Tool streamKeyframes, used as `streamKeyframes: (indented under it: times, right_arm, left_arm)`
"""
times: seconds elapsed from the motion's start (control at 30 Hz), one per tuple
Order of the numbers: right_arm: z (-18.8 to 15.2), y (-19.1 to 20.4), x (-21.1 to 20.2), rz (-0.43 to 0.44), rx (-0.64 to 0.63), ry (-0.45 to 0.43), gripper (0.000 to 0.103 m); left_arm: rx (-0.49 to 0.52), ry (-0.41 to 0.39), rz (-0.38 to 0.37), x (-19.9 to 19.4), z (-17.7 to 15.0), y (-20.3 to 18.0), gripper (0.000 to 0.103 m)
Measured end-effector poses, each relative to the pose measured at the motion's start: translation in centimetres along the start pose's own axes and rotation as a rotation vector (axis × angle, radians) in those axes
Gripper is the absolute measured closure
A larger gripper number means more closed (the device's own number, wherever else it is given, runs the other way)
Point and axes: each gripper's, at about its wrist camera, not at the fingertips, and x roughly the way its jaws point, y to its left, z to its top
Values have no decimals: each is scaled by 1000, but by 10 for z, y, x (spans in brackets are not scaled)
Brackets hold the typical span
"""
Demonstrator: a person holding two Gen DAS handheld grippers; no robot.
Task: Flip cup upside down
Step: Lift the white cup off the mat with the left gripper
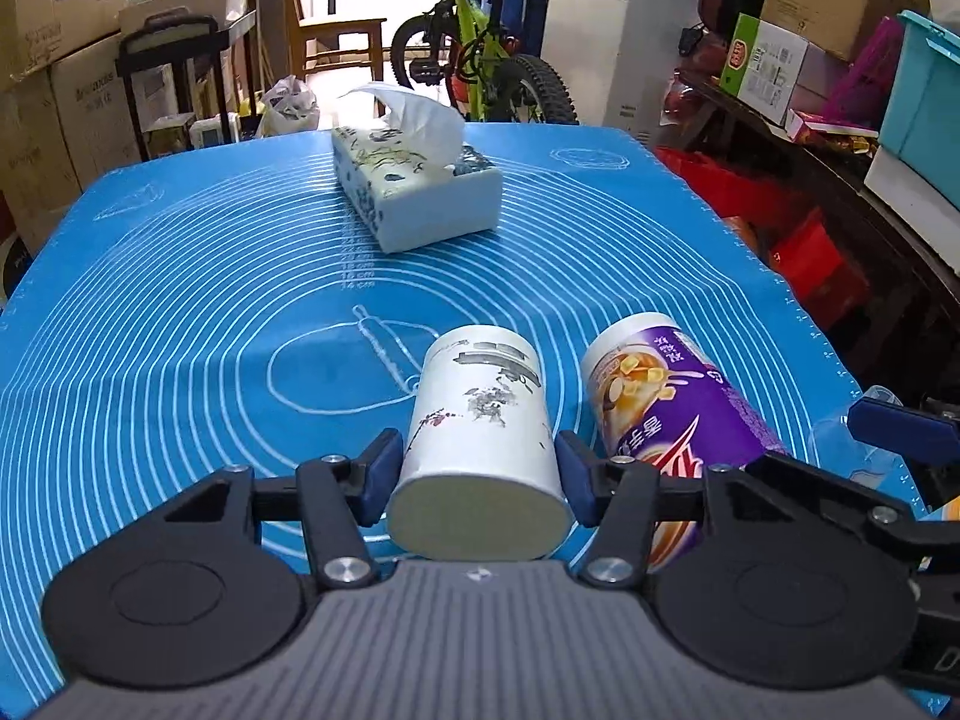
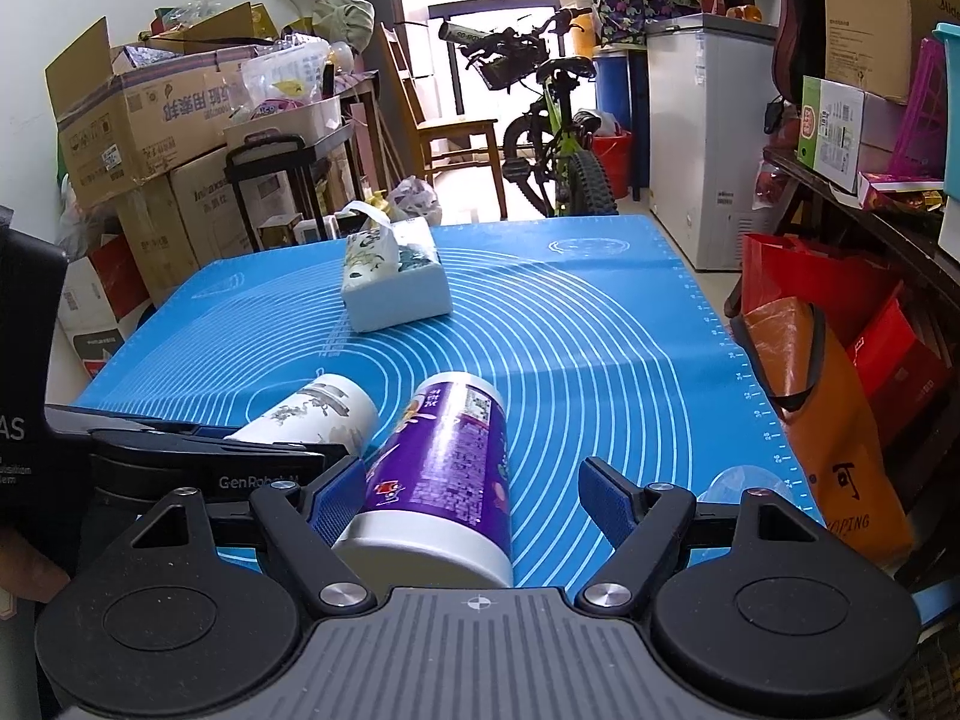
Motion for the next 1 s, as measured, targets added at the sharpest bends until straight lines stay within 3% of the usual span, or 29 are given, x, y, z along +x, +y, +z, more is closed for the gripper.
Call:
streamKeyframes:
  times: [0.23,0.6,1.0]
  right_arm:
    - [-1,2,-10,6,-5,-7,22]
    - [-25,7,-44,46,-11,11,22]
    - [-61,19,-51,78,-20,84,22]
  left_arm:
    - [-26,-38,22,-32,-15,4,46]
    - [-63,-64,99,-89,-73,10,45]
    - [-111,-43,122,-92,-103,13,38]
